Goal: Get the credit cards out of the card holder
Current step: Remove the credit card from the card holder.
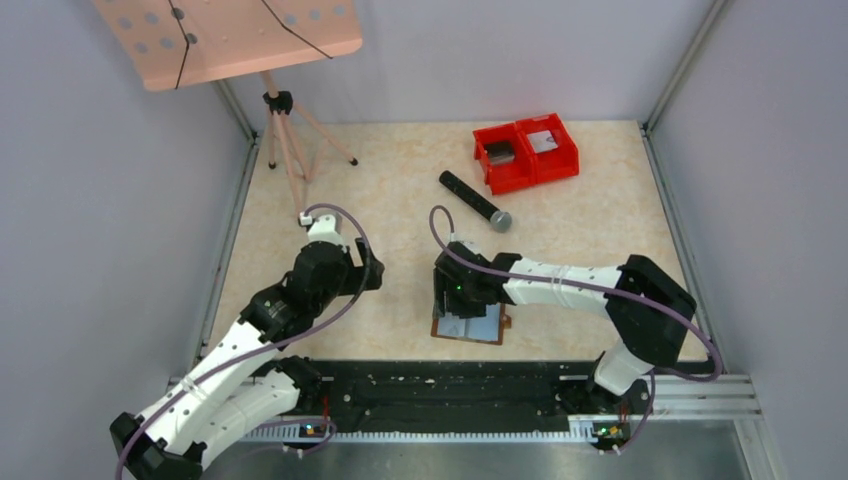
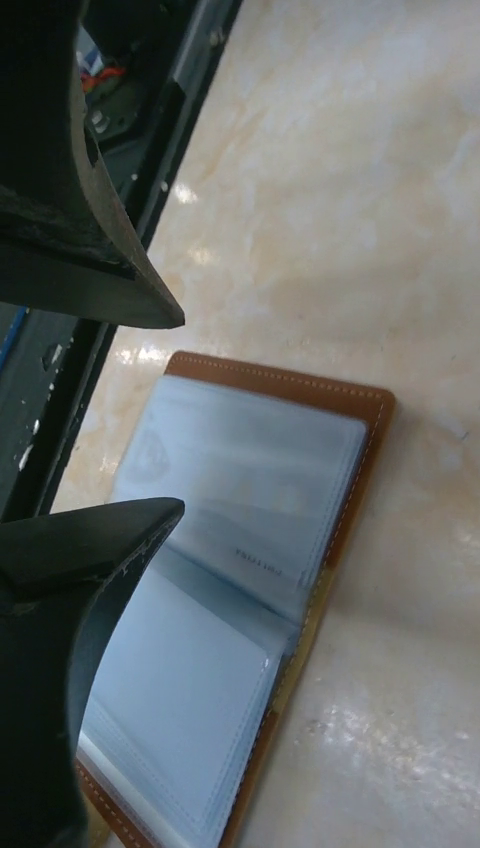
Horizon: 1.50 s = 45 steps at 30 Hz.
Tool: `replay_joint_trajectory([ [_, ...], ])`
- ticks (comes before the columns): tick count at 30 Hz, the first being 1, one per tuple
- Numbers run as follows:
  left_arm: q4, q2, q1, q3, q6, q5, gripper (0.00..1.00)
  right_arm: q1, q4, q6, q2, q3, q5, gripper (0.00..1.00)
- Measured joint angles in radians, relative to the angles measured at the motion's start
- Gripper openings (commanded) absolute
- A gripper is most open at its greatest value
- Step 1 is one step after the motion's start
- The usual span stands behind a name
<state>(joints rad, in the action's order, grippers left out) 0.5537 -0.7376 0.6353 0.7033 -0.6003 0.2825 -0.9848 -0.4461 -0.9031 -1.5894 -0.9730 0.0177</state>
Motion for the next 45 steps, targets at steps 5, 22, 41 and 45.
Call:
replay_joint_trajectory([
  [5,0.008,0.02,0.0,-0.006,0.0,0.008,0.89,-0.05,-0.037,-0.052,-0.036,0.0,0.087,0.67],
  [22,0.026,0.005,0.0,-0.025,-0.018,0.037,0.89,-0.082,-0.132,-0.042,-0.126,-0.071,0.263,0.64],
  [41,0.018,-0.001,-0.001,-0.108,-0.162,-0.005,0.82,-0.087,0.062,0.061,-0.119,-0.032,0.188,0.55],
  [45,-0.008,-0.024,-0.001,-0.14,-0.187,-0.062,0.8,-0.087,0.14,0.066,-0.111,-0.007,0.136,0.56],
])
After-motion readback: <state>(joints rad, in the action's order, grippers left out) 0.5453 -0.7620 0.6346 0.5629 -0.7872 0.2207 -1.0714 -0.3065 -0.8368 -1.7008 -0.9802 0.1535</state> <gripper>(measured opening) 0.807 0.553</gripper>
